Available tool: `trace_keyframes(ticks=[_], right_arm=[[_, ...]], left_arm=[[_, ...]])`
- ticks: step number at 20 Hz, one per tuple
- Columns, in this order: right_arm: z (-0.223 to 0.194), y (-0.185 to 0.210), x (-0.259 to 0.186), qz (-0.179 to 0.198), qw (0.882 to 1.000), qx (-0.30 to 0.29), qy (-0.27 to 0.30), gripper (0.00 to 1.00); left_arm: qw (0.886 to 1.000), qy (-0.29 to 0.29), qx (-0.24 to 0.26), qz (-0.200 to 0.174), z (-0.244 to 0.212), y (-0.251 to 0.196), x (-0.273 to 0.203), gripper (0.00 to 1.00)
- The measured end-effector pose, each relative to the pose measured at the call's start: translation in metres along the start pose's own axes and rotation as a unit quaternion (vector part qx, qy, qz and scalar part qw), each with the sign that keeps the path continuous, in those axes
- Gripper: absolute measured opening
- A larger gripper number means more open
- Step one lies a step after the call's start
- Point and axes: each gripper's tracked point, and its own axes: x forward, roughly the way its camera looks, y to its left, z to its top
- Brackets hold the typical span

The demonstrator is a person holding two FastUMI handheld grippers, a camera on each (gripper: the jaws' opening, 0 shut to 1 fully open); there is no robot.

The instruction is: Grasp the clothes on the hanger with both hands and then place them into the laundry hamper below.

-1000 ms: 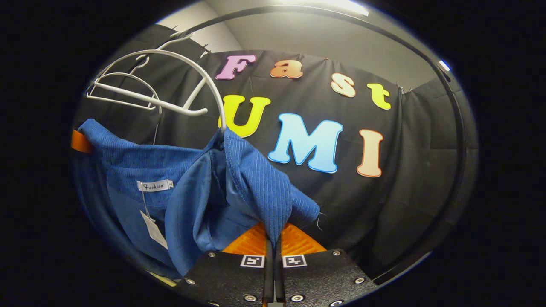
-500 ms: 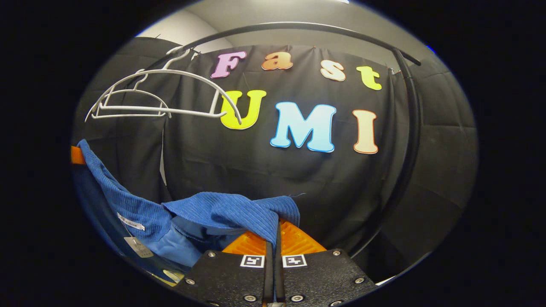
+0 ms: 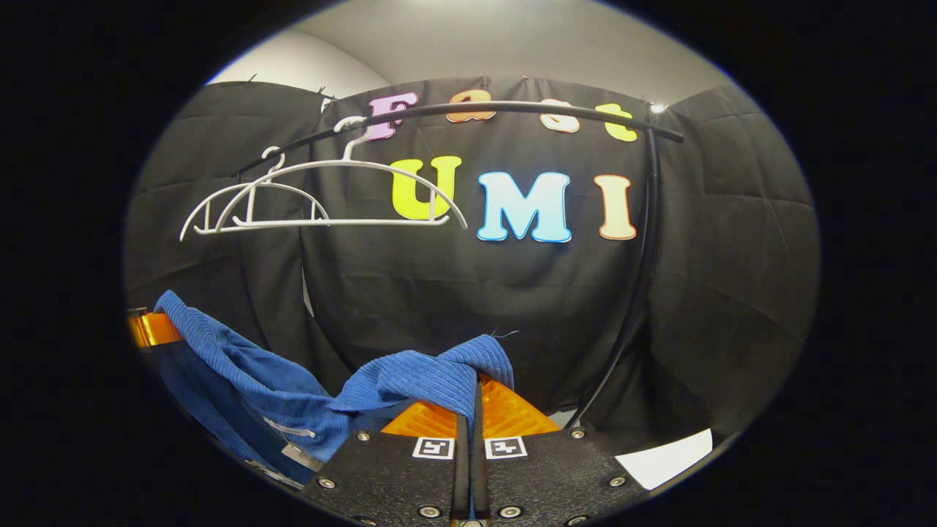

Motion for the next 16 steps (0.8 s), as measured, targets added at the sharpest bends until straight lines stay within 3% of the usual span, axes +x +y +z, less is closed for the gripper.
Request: trace_keyframes(ticks=[3,4,7,10,16], right_arm=[[0.002,0.025,-0.030,-0.012,1.000,0.016,-0.010,0.01],[0.002,0.032,-0.038,-0.015,1.000,0.020,-0.011,0.01],[-0.007,0.043,-0.055,-0.027,0.999,0.029,-0.013,0.01],[-0.040,0.051,-0.055,-0.034,0.999,0.034,0.013,0.01],[-0.141,0.059,-0.035,-0.038,0.992,0.041,0.117,0.02]], left_arm=[[0.999,-0.001,0.013,-0.039,0.015,-0.014,-0.011,0.07],[0.999,-0.004,0.010,-0.052,0.021,-0.017,-0.015,0.02],[0.996,-0.009,0.005,-0.085,0.020,-0.026,-0.025,0.02],[0.996,0.020,0.015,-0.086,-0.018,-0.012,-0.019,0.06],[0.991,0.119,-0.012,-0.061,-0.145,0.018,0.007,0.02]])
